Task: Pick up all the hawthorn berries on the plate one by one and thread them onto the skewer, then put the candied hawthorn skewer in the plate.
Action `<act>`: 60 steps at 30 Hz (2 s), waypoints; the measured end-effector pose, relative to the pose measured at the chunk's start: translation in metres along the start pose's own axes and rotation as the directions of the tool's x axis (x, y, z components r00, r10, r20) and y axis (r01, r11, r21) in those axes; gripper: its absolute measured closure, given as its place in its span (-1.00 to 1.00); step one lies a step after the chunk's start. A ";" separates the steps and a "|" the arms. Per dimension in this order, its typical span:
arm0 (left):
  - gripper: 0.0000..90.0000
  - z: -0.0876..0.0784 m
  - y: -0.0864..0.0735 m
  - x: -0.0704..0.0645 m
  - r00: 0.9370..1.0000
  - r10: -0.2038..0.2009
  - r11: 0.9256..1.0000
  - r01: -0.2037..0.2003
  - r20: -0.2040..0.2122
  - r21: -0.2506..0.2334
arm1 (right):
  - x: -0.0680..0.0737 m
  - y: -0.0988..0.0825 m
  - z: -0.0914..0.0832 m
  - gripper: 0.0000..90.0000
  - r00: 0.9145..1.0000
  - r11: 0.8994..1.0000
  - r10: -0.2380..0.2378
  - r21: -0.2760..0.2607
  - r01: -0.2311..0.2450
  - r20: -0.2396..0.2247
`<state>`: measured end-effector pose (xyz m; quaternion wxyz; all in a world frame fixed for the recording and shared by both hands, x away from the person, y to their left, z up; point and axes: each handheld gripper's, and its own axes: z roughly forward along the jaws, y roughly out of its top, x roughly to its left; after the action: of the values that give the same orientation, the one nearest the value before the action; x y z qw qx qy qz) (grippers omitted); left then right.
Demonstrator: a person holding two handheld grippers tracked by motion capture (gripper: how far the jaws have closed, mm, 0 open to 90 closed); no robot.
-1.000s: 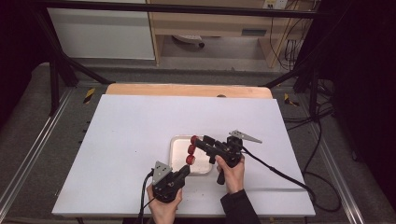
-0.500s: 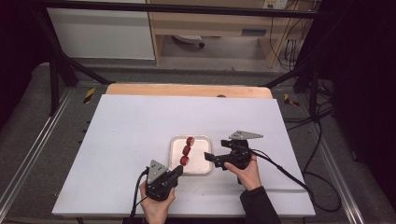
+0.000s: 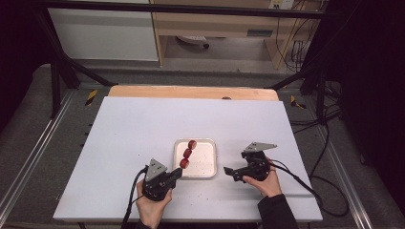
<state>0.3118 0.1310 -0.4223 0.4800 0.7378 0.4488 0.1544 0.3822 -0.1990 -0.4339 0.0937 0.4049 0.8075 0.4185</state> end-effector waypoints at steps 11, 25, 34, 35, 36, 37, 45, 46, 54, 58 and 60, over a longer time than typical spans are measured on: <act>0.96 0.008 0.016 0.012 0.999 0.048 0.997 -0.048 0.006 0.064 | -0.017 -0.029 -0.016 -0.97 0.999 0.999 -0.040 0.004 0.040 0.020; 0.96 0.028 0.032 0.017 0.993 0.112 0.983 -0.114 0.022 0.145 | -0.024 -0.047 -0.029 -0.97 0.999 1.000 -0.028 0.013 0.027 0.030; 0.96 0.048 0.033 0.017 0.989 0.148 0.967 -0.149 0.018 0.209 | -0.023 -0.051 -0.028 -0.98 0.999 0.999 -0.040 0.031 0.039 0.031; 0.96 0.051 0.033 0.017 0.988 0.154 0.964 -0.153 0.015 0.215 | -0.023 -0.051 -0.029 -0.98 0.999 0.999 -0.040 0.028 0.040 0.032; 0.96 0.053 0.033 0.016 0.988 0.155 0.963 -0.154 0.014 0.221 | -0.023 -0.051 -0.029 -0.98 0.999 0.999 -0.038 0.026 0.037 0.030; 0.96 0.055 0.032 0.015 0.988 0.157 0.961 -0.155 0.011 0.228 | -0.023 -0.051 -0.029 -0.98 0.999 0.999 -0.039 0.029 0.038 0.030; 0.96 0.067 0.027 0.013 0.982 0.186 0.942 -0.175 -0.012 0.286 | -0.022 -0.052 -0.031 -0.98 0.999 0.999 -0.038 0.020 0.038 0.028; 0.96 0.068 0.026 0.014 0.982 0.187 0.940 -0.174 -0.018 0.293 | -0.022 -0.052 -0.031 -0.98 0.999 0.999 -0.036 0.020 0.035 0.028; 0.96 0.074 0.023 0.013 0.979 0.204 0.931 -0.184 -0.030 0.315 | -0.023 -0.052 -0.030 -0.97 0.999 0.999 -0.037 0.024 0.037 0.029; 0.95 0.074 0.023 0.013 0.978 0.205 0.931 -0.184 -0.033 0.316 | -0.023 -0.052 -0.030 -0.98 0.999 0.999 -0.038 0.025 0.037 0.032; 0.92 0.073 0.023 0.014 0.977 0.211 0.929 -0.190 -0.034 0.319 | -0.023 -0.052 -0.029 -0.97 0.999 0.999 -0.041 0.024 0.040 0.033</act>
<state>0.3792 0.0977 -0.4412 0.3227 0.8410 0.4061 0.1542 0.3528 -0.2501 -0.4588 0.1111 0.3967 0.8186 0.4003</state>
